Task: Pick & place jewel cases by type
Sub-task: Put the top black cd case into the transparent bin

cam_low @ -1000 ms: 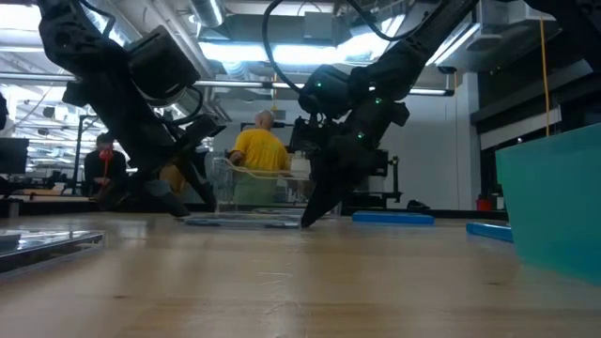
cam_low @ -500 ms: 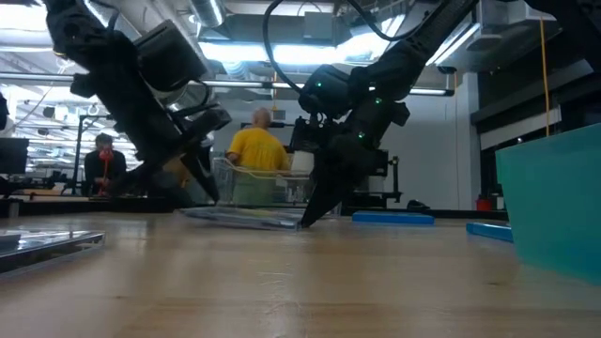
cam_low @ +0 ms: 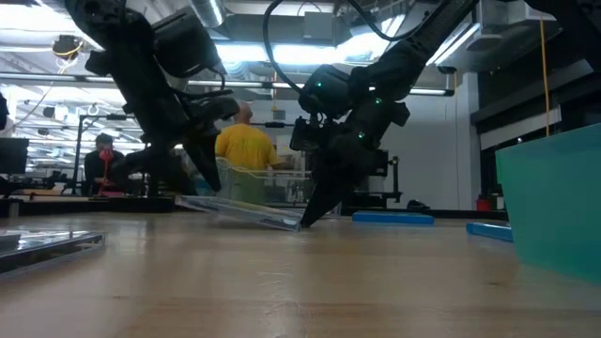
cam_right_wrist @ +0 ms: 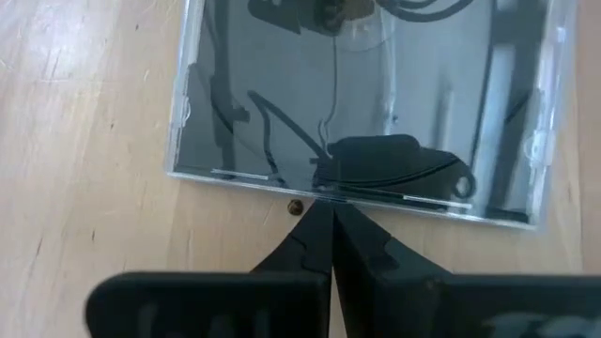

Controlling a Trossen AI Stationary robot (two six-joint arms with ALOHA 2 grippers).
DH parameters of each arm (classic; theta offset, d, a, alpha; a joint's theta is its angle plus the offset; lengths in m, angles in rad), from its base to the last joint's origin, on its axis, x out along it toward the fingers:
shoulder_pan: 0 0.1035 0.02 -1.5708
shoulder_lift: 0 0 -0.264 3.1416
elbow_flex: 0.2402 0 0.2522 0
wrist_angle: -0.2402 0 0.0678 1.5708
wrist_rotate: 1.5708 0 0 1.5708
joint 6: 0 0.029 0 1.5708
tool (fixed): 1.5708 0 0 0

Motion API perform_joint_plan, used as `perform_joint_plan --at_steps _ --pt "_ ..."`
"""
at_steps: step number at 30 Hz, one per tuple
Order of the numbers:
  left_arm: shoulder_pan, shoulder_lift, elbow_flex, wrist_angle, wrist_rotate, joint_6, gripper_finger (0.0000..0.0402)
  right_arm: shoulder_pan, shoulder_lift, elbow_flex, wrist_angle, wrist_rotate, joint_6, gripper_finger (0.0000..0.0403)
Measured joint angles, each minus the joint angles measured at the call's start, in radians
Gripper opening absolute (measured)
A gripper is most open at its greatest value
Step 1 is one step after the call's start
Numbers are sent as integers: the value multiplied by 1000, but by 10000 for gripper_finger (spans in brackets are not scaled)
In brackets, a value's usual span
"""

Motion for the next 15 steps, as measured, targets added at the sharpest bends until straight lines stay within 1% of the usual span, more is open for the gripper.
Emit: perform_joint_plan --at_steps 3,15 --pt "-11 -1 24 -41 13 12 157 0 0 0 -1 0 -14 7" --pt "-13 -2 98 -143 5 63 157 0 0 1 -2 2 -23 7"
